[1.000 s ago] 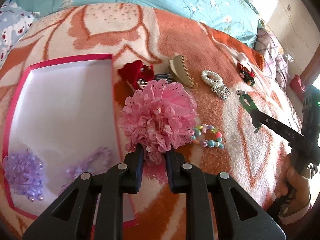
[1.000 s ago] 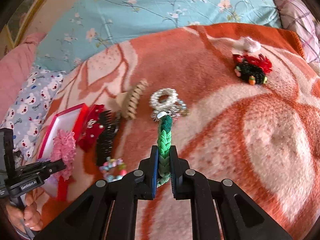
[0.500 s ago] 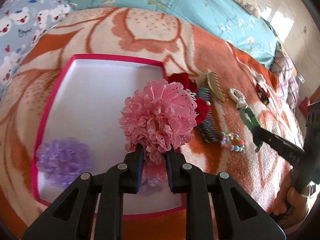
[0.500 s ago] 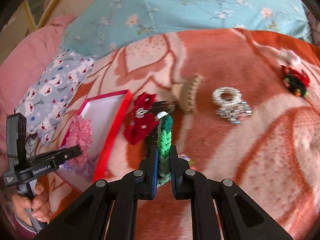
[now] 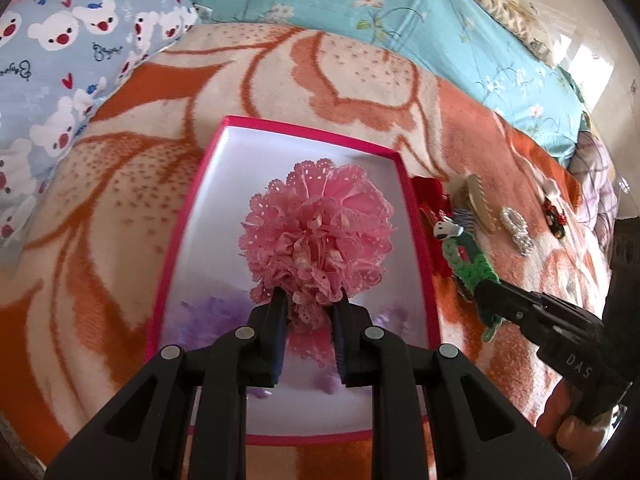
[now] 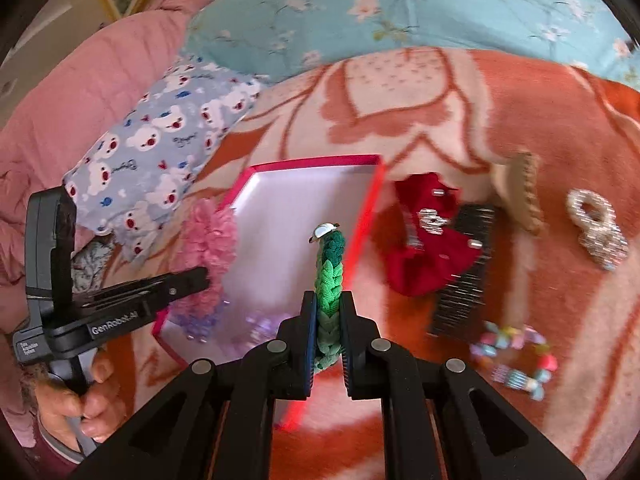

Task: Organize jewelry
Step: 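Carry the pink pom-pom with the left tool while the right tool carries the green braided tie into the box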

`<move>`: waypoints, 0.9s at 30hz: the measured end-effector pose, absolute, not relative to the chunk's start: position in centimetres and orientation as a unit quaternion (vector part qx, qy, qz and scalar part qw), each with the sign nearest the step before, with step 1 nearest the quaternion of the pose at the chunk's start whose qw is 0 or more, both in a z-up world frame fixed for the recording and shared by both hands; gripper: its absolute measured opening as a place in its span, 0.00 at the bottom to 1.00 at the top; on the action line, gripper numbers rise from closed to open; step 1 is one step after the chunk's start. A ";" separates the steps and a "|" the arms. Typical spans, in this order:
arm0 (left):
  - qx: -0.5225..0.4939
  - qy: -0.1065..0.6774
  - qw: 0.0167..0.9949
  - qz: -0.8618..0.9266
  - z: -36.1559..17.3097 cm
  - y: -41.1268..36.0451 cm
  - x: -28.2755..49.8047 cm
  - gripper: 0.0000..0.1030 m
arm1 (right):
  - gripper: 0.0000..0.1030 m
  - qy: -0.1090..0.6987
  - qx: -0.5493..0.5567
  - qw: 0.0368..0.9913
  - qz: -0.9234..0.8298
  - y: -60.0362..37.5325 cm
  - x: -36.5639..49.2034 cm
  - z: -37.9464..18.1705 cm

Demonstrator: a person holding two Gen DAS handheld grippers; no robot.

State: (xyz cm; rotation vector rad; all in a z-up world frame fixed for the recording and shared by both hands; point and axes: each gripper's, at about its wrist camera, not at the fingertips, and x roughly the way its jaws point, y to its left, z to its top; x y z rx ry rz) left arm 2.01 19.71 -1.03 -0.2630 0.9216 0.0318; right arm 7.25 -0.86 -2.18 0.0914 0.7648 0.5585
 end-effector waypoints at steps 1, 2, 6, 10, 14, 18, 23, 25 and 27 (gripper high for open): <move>-0.126 0.444 0.887 0.018 -1.1 20.0 2.1 0.17 | 0.10 0.369 0.046 0.887 0.274 -0.3 7.5 -2.3; -0.124 0.444 0.887 0.022 -1.2 20.5 2.3 0.17 | 0.10 0.370 0.048 0.884 0.280 0.4 7.8 -2.3; -0.119 0.450 0.884 0.038 -1.9 21.7 2.8 0.17 | 0.10 0.375 0.048 0.879 0.291 2.4 8.6 -2.9; -0.114 0.455 0.882 0.053 -2.7 22.7 3.6 0.17 | 0.10 0.381 0.047 0.874 0.297 3.9 9.6 -3.6; -0.105 0.463 0.878 0.065 -3.7 23.3 4.2 0.17 | 0.10 0.393 0.050 0.868 0.299 4.7 10.6 -4.4; -0.108 0.471 0.873 0.067 -4.6 23.5 4.5 0.17 | 0.10 0.404 0.048 0.864 0.297 5.3 11.4 -5.4; -0.111 0.478 0.868 0.069 -5.2 23.6 4.7 0.19 | 0.11 0.420 0.049 0.858 0.293 5.5 12.0 -6.6; -0.107 0.480 0.867 0.072 -5.2 23.4 4.8 0.21 | 0.14 0.423 0.049 0.857 0.292 5.6 12.1 -6.8; -0.106 0.482 0.867 0.072 -5.3 23.3 4.8 0.24 | 0.15 0.424 0.049 0.855 0.294 5.6 12.2 -6.8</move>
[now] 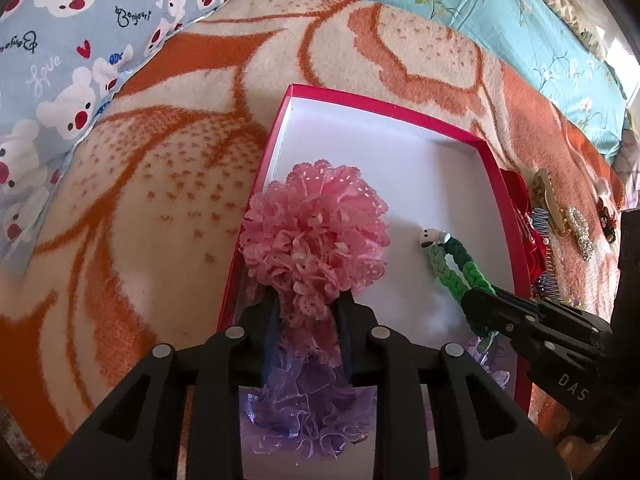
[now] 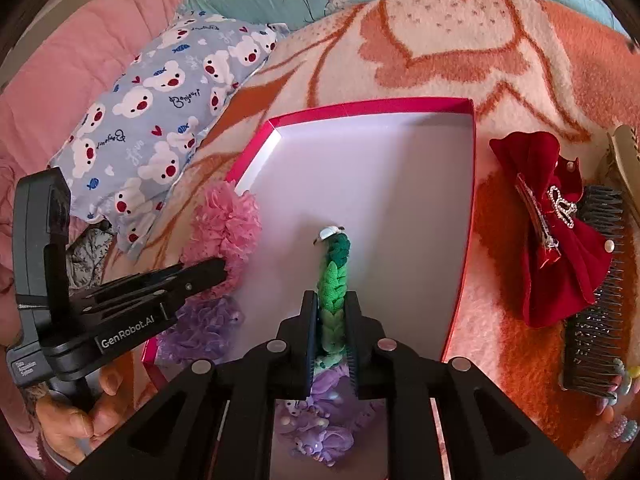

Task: Organize jewelry
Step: 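Carry the pink pom-pom with the left tool while the right tool carries the green braided tie into the box, then open both tools to release the pink pom-pom and green braided tie in the box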

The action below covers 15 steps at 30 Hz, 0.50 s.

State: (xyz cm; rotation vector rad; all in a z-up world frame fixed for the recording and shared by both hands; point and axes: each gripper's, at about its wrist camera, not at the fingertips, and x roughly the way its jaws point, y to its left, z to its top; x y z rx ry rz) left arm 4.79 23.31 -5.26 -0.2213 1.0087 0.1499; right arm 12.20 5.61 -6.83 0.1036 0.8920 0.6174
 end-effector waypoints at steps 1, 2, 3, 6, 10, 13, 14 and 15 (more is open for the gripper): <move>-0.107 0.484 0.866 0.072 -5.3 23.3 4.8 0.28 | 0.15 0.424 0.048 0.855 0.294 5.6 12.2 -6.8; -0.110 0.485 0.865 0.069 -5.3 23.3 4.8 0.31 | 0.16 0.424 0.048 0.856 0.293 5.6 12.1 -6.8; -0.111 0.485 0.865 0.069 -5.2 23.2 4.7 0.34 | 0.20 0.424 0.049 0.855 0.294 5.5 12.1 -6.8; -0.105 0.483 0.866 0.072 -5.0 23.0 4.6 0.39 | 0.32 0.420 0.051 0.858 0.293 5.2 11.9 -6.5; -0.099 0.483 0.867 0.075 -4.8 22.8 4.5 0.41 | 0.33 0.407 0.053 0.865 0.290 4.6 11.4 -5.9; -0.099 0.481 0.868 0.076 -4.6 22.8 4.2 0.52 | 0.33 0.402 0.057 0.867 0.290 4.1 11.0 -5.5; -0.099 0.480 0.868 0.077 -4.4 22.8 4.1 0.57 | 0.33 0.400 0.059 0.867 0.290 3.9 10.9 -5.3; -0.099 0.478 0.869 0.079 -4.3 22.8 4.0 0.64 | 0.33 0.398 0.062 0.868 0.290 3.6 10.7 -5.1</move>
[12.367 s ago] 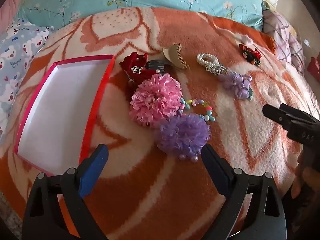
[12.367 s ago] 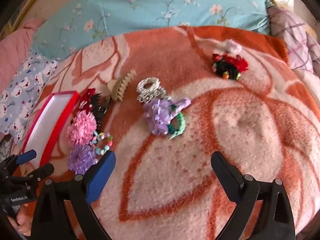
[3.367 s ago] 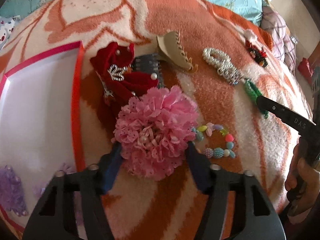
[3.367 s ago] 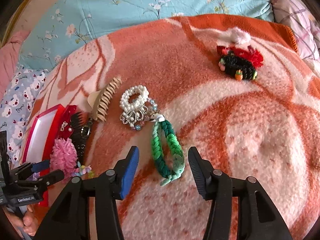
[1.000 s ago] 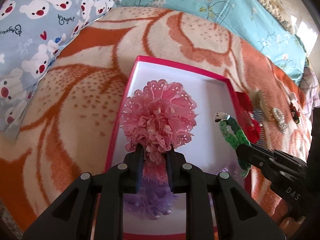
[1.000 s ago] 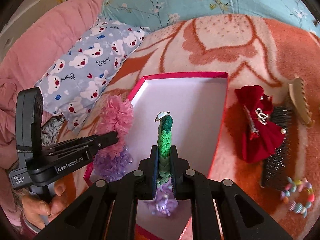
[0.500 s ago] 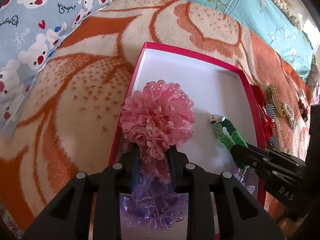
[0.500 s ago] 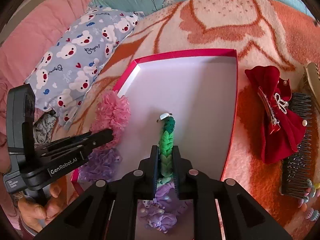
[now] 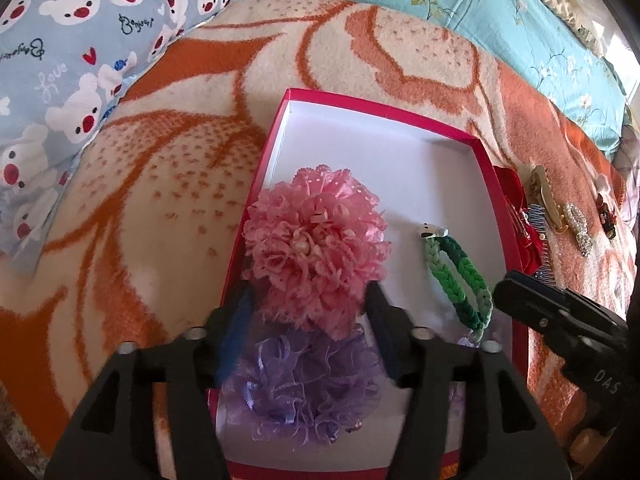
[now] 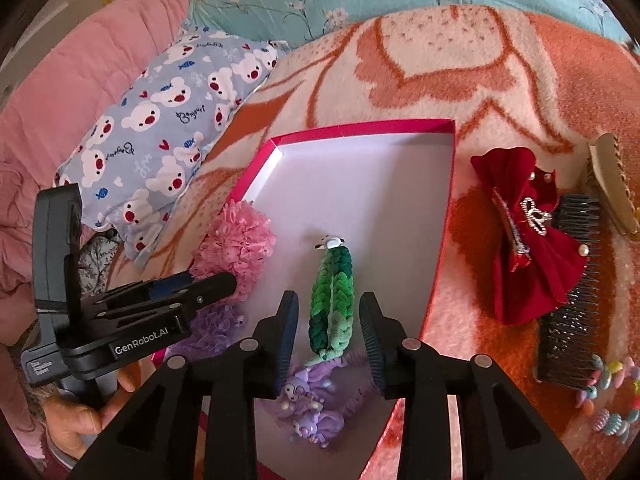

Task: Organize jewelry
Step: 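Open both tools to release the pink pom-pom and green braided tie in the box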

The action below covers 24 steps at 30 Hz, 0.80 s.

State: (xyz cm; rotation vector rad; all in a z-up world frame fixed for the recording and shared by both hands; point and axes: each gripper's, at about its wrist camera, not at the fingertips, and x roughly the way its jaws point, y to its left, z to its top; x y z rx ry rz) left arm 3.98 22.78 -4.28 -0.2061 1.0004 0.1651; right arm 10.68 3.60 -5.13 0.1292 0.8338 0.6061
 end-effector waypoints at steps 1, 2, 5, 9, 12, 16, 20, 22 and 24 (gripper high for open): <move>-0.098 0.475 0.871 0.080 -4.1 22.8 3.7 0.65 | 0.33 0.396 0.064 0.869 0.289 3.4 10.5 -5.0; -0.099 0.472 0.872 0.080 -3.9 22.7 3.5 0.65 | 0.33 0.394 0.066 0.870 0.289 3.0 10.3 -4.8; -0.104 0.470 0.873 0.079 -3.6 22.6 3.2 0.65 | 0.36 0.389 0.075 0.873 0.284 1.8 9.9 -4.2; -0.108 0.470 0.873 0.077 -3.4 22.2 3.0 0.68 | 0.45 0.379 0.082 0.881 0.270 -0.4 9.2 -3.7; -0.111 0.470 0.873 0.074 -3.4 21.6 2.8 0.68 | 0.45 0.379 0.093 0.884 0.255 -2.3 8.8 -3.7; -0.110 0.468 0.875 0.063 -3.0 20.5 2.5 0.68 | 0.46 0.384 0.105 0.887 0.234 -5.0 8.4 -3.9; -0.103 0.466 0.878 0.044 -2.4 18.8 2.4 0.68 | 0.46 0.381 0.122 0.891 0.216 -7.5 7.8 -4.1; -0.098 0.464 0.880 0.035 -2.0 17.9 2.5 0.68 | 0.46 0.379 0.128 0.893 0.205 -8.9 7.5 -4.1; -0.095 0.462 0.881 0.024 -1.7 17.0 2.5 0.68 | 0.46 0.376 0.135 0.896 0.194 -10.2 7.3 -4.0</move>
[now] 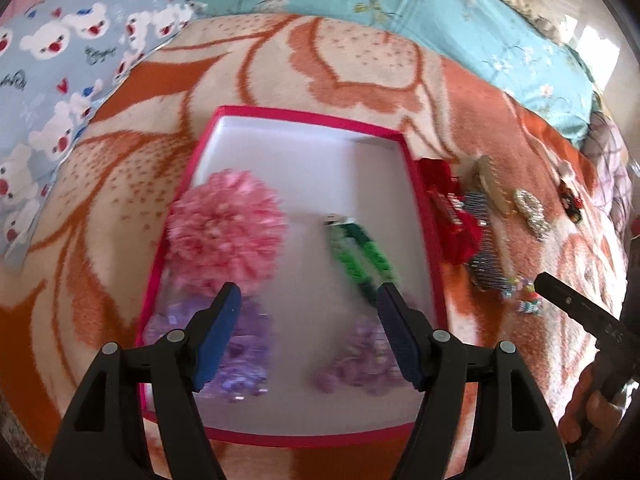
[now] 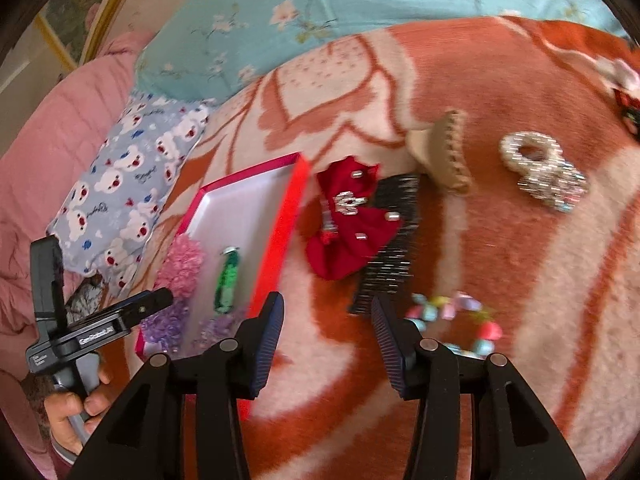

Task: Organize jewelry
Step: 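Open both tools to release the pink pom-pom and green braided tie in the box, then grasp the red velvet bow clip with the left tool while the right tool grasps the pearl hair tie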

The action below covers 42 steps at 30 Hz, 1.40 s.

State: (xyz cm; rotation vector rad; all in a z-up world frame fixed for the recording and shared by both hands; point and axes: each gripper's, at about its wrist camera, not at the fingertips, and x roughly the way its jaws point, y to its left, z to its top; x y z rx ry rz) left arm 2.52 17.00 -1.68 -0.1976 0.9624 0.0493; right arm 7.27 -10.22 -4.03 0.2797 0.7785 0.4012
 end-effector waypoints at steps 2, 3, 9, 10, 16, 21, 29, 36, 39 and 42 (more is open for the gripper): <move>-0.092 0.461 0.882 0.012 -1.4 16.0 2.7 0.68 | 0.46 0.373 0.140 0.900 0.180 -11.7 7.0 -4.0; -0.090 0.461 0.883 0.007 -1.3 15.5 2.8 0.68 | 0.46 0.372 0.142 0.901 0.175 -12.1 6.8 -4.0; -0.080 0.464 0.882 -0.018 -0.9 12.7 3.4 0.68 | 0.47 0.375 0.144 0.905 0.143 -15.2 6.2 -4.8; -0.079 0.465 0.881 -0.023 -1.0 12.2 3.5 0.68 | 0.47 0.376 0.145 0.905 0.140 -15.6 6.2 -4.9; -0.073 0.470 0.878 -0.045 -0.9 9.7 4.5 0.68 | 0.47 0.369 0.153 0.909 0.120 -17.6 6.2 -4.9; -0.071 0.472 0.876 -0.063 -0.9 7.6 6.4 0.68 | 0.47 0.359 0.155 0.914 0.105 -19.5 7.5 -4.0; -0.059 0.492 0.865 -0.074 -2.5 4.2 10.7 0.68 | 0.47 0.353 0.150 0.919 0.093 -21.2 10.0 -2.8; -0.052 0.518 0.852 -0.048 -4.4 3.5 14.5 0.68 | 0.47 0.355 0.149 0.919 0.085 -22.2 13.0 -2.4; -0.041 0.521 0.851 -0.044 -4.8 2.9 15.8 0.68 | 0.47 0.359 0.143 0.919 0.078 -22.4 14.7 -2.5; -0.036 0.529 0.847 -0.043 -5.5 2.6 16.8 0.65 | 0.47 0.367 0.127 0.919 0.069 -22.3 16.5 -2.8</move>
